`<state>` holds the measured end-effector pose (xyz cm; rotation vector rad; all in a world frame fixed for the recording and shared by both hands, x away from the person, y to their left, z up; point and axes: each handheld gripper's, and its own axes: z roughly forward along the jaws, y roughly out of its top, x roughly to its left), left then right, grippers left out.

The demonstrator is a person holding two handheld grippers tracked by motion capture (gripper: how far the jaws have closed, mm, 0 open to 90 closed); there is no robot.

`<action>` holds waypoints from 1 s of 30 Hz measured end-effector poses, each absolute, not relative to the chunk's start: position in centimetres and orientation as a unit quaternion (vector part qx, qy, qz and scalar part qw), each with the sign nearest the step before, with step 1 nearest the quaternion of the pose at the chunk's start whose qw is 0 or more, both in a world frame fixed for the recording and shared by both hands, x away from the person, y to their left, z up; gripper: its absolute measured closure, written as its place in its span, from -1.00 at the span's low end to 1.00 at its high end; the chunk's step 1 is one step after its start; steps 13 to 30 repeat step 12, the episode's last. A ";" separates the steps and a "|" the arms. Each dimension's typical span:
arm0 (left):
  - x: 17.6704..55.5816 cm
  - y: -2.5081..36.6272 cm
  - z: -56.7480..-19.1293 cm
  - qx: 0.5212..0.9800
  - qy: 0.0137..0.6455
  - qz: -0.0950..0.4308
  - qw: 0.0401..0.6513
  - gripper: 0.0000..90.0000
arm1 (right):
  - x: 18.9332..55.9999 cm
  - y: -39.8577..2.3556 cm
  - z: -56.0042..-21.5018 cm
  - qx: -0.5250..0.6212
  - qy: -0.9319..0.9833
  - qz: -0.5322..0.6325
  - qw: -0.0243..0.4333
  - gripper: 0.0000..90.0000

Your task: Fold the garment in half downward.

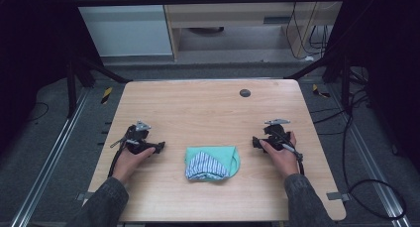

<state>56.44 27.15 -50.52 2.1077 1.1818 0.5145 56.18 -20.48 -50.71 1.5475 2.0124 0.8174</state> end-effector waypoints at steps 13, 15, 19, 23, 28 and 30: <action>56.5 27.1 -50.7 0.802 0.455 0.202 0.331 -0.97 | 56.3 -20.0 -51.2 0.578 0.715 0.305 0.247 -1.00; 56.5 27.1 -50.7 0.802 0.455 0.202 0.331 -0.97 | 56.3 -20.0 -51.2 0.578 0.715 0.305 0.247 -1.00; 56.5 27.1 -50.7 0.802 0.455 0.202 0.331 -0.97 | 56.3 -20.0 -51.2 0.578 0.715 0.305 0.247 -1.00; 56.5 27.1 -50.7 0.802 0.455 0.202 0.331 -0.97 | 56.3 -20.0 -51.2 0.578 0.715 0.305 0.247 -1.00; 56.5 27.1 -50.7 0.802 0.455 0.202 0.331 -0.97 | 56.3 -20.0 -51.2 0.578 0.715 0.305 0.247 -1.00; 56.5 27.1 -50.7 0.802 0.455 0.202 0.331 -0.97 | 56.3 -20.0 -51.2 0.578 0.715 0.305 0.247 -1.00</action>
